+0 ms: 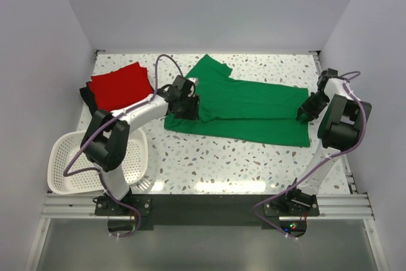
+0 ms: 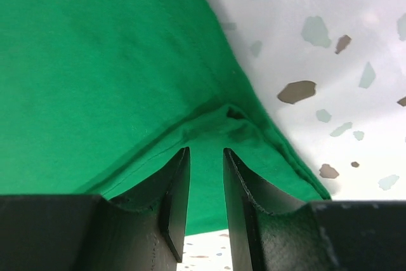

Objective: Fold and stack the t-shirts
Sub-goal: Fold the tshirt

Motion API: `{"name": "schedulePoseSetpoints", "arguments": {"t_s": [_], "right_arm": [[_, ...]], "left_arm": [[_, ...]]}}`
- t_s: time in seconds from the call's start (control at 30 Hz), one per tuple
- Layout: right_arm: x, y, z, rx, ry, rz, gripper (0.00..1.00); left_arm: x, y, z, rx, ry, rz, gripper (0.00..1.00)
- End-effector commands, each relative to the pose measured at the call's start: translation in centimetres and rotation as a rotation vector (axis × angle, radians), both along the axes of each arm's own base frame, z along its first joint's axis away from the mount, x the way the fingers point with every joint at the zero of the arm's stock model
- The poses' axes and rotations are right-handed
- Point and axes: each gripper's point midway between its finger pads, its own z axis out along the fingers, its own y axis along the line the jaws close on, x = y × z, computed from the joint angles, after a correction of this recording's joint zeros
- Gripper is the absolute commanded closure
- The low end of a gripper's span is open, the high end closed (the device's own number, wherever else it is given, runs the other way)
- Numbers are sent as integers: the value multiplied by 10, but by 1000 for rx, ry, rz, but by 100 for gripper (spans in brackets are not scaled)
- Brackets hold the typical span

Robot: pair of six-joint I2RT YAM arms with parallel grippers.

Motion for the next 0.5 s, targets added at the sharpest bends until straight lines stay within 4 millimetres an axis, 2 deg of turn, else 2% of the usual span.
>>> {"name": "schedulePoseSetpoints", "arguments": {"t_s": [0.0, 0.27, 0.33, 0.4, 0.43, 0.47], "right_arm": [[24, -2, 42, -1, -129, -5, 68], [27, 9, 76, 33, -213, 7, 68], [21, 15, 80, 48, -222, 16, 68], [13, 23, 83, 59, -225, 32, 68], [9, 26, 82, 64, -222, 40, 68], [6, 29, 81, 72, -218, 44, 68]], "left_arm": [[9, -18, 32, -94, -44, 3, 45], [16, -43, 17, -158, -7, -24, 45], [22, -50, 19, -168, -18, -33, 45], [26, -60, 9, -162, -4, -48, 46], [28, -61, 13, -165, -12, -48, 46], [28, -62, 6, -154, 4, -52, 46]]}}
